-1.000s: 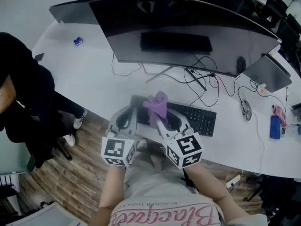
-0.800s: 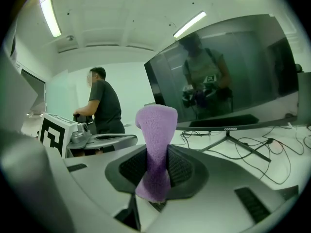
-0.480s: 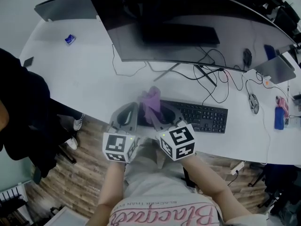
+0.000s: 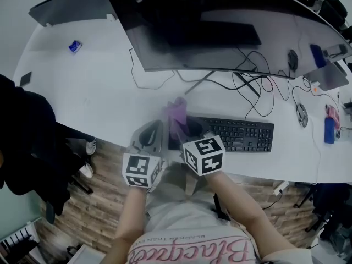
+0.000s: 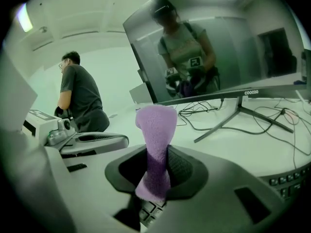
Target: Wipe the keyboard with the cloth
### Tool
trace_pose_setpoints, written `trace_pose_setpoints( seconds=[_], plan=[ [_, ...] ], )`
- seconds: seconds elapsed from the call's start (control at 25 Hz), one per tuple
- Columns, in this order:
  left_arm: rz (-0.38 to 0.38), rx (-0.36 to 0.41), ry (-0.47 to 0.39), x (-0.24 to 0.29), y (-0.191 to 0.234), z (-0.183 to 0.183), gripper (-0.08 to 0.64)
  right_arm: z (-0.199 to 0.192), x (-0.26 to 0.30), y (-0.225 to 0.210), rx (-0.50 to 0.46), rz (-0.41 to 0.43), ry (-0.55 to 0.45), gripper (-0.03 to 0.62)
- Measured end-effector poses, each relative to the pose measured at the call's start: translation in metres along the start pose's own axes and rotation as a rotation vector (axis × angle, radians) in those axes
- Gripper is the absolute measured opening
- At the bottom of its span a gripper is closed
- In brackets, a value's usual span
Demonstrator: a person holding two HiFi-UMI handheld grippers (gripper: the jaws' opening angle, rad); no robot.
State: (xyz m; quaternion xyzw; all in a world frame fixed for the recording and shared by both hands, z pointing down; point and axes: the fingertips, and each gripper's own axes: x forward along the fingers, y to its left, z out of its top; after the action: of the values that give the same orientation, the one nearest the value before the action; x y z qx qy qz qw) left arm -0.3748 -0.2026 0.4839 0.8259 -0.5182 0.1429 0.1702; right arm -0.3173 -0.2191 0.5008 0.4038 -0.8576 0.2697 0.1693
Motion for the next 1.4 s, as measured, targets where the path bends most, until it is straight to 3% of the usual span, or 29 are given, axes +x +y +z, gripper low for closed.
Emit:
trace_pose_setpoints(
  seconds=[0.6, 1.4],
  plan=[
    [-0.008, 0.013, 0.040, 0.015, 0.014, -0.008, 0.006, -0.009, 0.027, -0.016, -0.080, -0.074, 0.064, 0.089],
    [-0.028, 0.046, 0.067, 0.045, -0.054, -0.002, 0.006, -0.018, -0.020, -0.076, -0.072, -0.093, 0.080, 0.089]
  ],
)
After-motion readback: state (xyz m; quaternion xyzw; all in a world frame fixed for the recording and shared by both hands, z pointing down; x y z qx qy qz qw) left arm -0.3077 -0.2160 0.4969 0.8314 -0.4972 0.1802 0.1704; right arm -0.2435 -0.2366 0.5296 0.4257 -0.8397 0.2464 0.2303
